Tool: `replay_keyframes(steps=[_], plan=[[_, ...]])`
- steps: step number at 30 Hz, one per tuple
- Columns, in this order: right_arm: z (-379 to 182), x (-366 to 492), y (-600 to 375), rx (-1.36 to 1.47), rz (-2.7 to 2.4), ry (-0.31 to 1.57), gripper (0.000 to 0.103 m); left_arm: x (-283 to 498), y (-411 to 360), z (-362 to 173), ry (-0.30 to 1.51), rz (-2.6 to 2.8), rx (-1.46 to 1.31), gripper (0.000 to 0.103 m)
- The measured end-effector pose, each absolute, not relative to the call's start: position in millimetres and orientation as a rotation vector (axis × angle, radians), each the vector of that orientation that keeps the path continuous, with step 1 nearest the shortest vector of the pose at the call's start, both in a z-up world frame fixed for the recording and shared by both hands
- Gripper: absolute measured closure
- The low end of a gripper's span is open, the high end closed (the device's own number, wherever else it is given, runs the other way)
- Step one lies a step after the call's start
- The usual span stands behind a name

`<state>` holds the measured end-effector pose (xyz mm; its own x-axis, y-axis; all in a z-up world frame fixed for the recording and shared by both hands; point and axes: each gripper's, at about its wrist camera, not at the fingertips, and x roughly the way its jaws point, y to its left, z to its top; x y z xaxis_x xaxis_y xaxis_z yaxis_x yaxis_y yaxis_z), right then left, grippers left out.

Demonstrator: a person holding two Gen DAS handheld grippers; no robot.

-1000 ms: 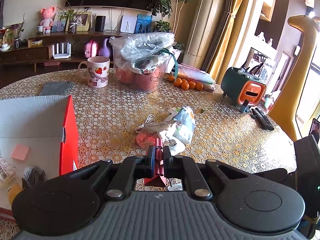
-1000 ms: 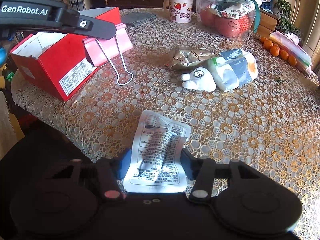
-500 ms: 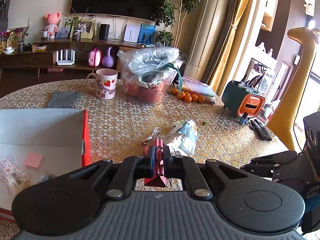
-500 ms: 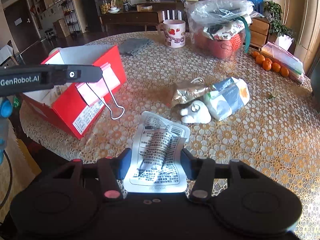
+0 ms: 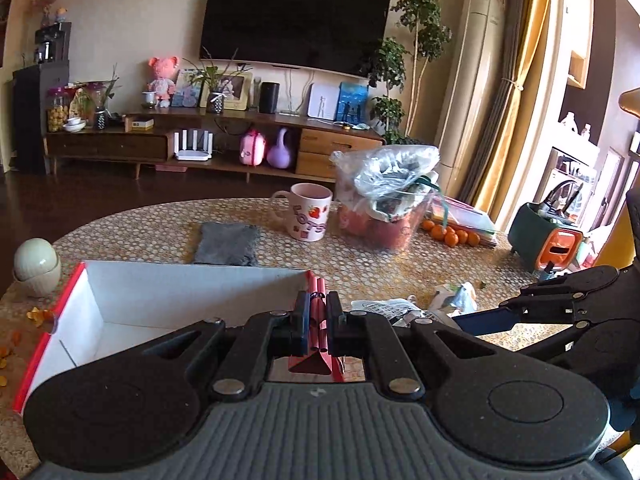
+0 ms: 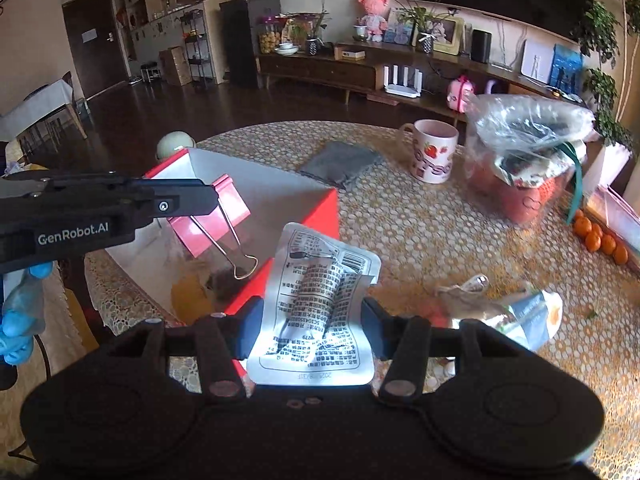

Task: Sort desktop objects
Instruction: 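Carry the pink clip and white packet with both tools over the red box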

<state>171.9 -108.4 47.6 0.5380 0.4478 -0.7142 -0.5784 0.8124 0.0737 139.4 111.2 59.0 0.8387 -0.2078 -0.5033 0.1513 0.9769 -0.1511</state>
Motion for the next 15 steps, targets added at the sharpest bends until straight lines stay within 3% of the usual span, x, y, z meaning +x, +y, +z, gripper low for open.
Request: replay_keyframes(steps=[15], plan=[[29,197,3,-0.282,0.705,0.796,0.050,181,198,28,0.595,-0.034,-0.086,0.096]])
